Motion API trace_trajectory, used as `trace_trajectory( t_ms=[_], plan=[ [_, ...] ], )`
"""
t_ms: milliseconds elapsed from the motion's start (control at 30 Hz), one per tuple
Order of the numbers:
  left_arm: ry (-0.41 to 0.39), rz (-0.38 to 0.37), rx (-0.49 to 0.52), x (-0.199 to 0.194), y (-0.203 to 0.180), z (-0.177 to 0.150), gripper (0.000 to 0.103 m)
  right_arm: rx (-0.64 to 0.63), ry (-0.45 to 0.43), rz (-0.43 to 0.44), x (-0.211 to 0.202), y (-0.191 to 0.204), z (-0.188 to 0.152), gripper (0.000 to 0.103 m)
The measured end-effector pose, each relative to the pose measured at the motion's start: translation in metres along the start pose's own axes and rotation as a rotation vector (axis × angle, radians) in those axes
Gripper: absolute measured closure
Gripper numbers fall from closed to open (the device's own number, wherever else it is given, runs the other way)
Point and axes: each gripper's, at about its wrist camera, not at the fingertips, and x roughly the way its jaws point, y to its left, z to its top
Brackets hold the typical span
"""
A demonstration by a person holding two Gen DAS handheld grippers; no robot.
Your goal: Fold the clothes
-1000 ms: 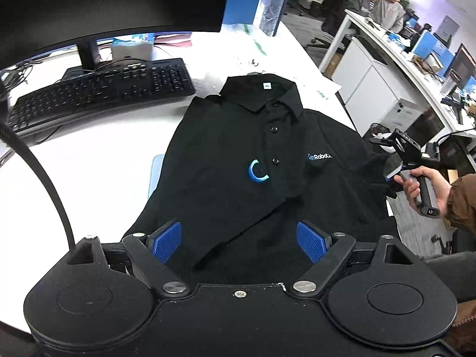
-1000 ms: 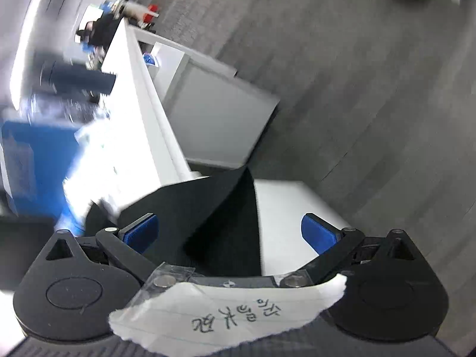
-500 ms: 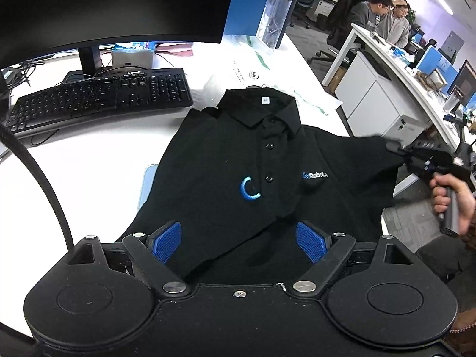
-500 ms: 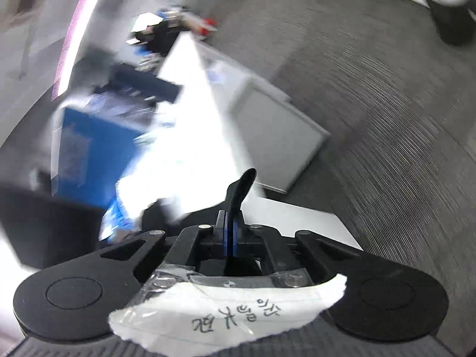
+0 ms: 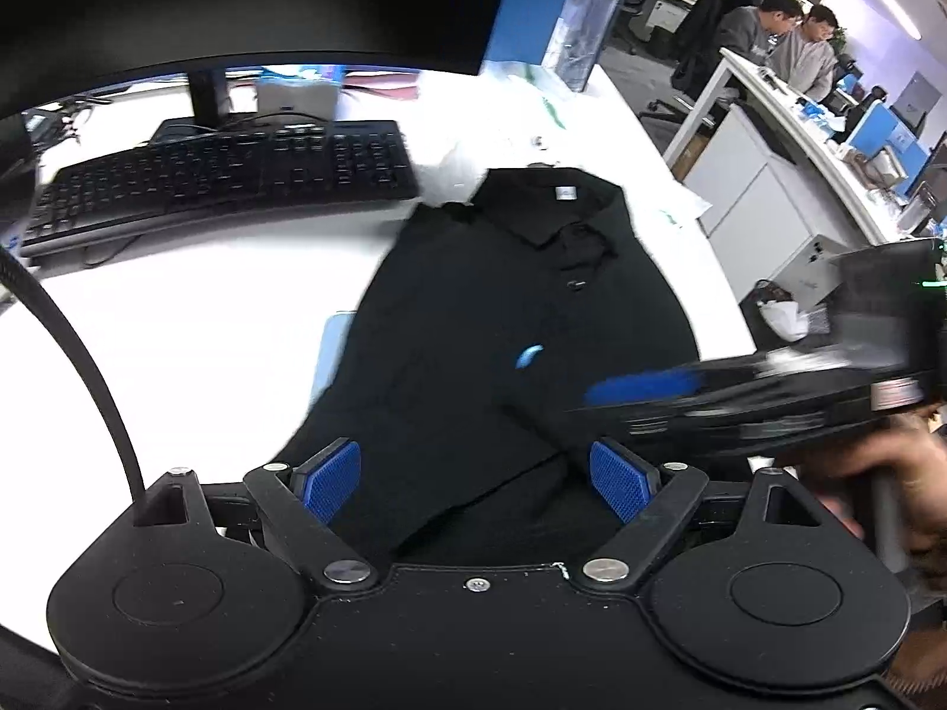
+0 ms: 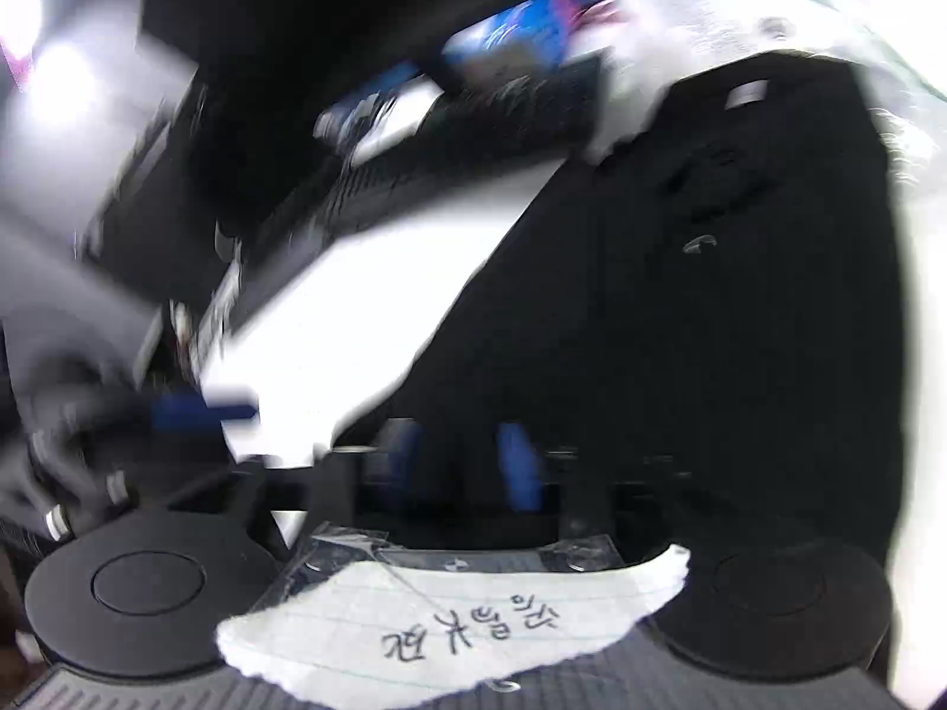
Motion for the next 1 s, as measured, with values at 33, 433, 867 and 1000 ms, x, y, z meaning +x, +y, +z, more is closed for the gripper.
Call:
trace_trajectory(
  t_ms=[33, 433, 867, 1000],
  plan=[
    [-0.003, 0.018, -0.003, 0.0, 0.006, -0.003, 0.009, -0.019, -0.026, 0.003, -0.009, 0.007, -0.005, 0.019],
    [0.12, 0.079, -0.095, 0.031, 0.09, -0.045, 0.009, 0.328, -0.191, -0.367, -0.142, -0.089, -0.05, 0.004],
    [0.144, 0.013, 0.005, 0.033, 0.126, -0.063, 0.007, 0.409, -0.174, -0.331, -0.118, -0.069, -0.051, 0.003],
    [0.176, 0.005, -0.006, 0.026, 0.125, -0.092, 0.007, 0.431, -0.161, -0.408, -0.137, -0.047, -0.121, 0.003]
  ],
)
